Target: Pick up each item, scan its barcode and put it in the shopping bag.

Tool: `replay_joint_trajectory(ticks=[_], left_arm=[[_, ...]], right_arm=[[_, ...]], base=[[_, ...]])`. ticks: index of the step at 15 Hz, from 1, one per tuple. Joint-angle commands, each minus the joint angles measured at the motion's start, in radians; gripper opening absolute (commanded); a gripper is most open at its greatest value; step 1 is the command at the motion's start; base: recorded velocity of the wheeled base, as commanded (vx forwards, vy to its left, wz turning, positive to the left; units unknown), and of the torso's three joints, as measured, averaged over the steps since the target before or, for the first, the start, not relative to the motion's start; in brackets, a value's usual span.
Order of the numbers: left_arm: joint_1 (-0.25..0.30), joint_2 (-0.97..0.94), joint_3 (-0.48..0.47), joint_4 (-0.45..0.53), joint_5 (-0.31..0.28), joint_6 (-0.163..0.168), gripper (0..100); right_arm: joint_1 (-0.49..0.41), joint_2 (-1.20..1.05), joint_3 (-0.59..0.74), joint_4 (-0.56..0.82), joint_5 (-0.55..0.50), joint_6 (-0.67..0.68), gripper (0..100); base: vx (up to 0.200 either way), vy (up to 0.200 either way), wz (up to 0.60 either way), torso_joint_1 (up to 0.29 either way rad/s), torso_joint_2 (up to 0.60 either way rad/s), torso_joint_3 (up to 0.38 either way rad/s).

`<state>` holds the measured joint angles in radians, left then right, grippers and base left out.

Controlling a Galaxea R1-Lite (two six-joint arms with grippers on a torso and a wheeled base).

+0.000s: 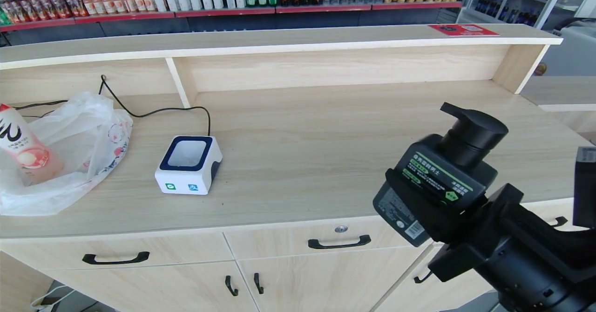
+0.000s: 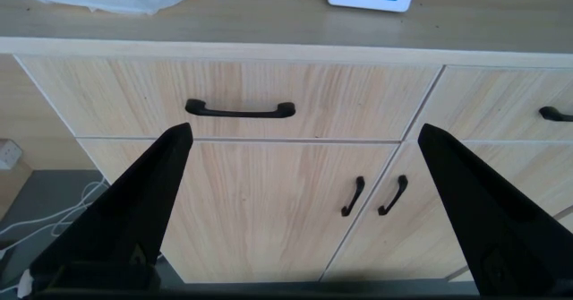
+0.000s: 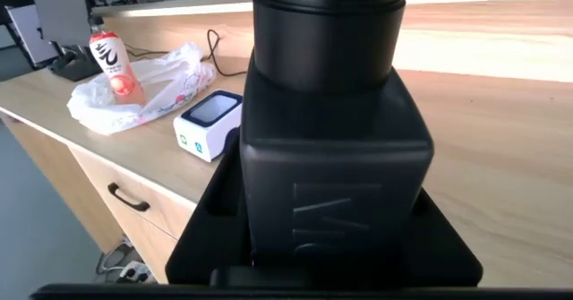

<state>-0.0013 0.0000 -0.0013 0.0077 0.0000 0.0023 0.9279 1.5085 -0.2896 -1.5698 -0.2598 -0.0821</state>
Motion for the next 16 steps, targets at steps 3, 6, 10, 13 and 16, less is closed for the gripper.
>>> replay_joint_trajectory(ticks=[3, 6, 10, 13, 16], left_arm=[[0.000, 0.000, 0.000, 0.000, 0.000, 0.001, 100], [0.000, 0.000, 0.000, 0.000, 0.000, -0.002, 100], [0.000, 0.000, 0.001, -0.005, 0.000, -0.001, 100], [0.000, 0.000, 0.001, -0.005, 0.000, -0.002, 100], [0.000, 0.000, 0.001, -0.005, 0.000, -0.002, 100]], right_arm=[[-0.080, -0.050, 0.007, -0.001, -0.021, 0.004, 0], [-0.116, -0.080, 0.010, -0.001, -0.022, 0.019, 0], [-0.123, -0.188, 0.069, -0.001, -0.076, 0.051, 0], [-0.112, -0.168, 0.069, -0.001, -0.064, 0.041, 0], [-0.112, -0.157, 0.053, -0.001, -0.064, 0.038, 0]], base=[[0.000, 0.000, 0.00, 0.000, 0.00, 0.000], [-0.200, 0.000, 0.00, 0.006, 0.00, -0.001], [0.000, 0.000, 0.00, 0.000, 0.00, 0.000], [0.000, 0.200, 0.00, 0.015, 0.01, 0.001], [0.000, 0.200, 0.00, 0.004, 0.00, 0.001]])
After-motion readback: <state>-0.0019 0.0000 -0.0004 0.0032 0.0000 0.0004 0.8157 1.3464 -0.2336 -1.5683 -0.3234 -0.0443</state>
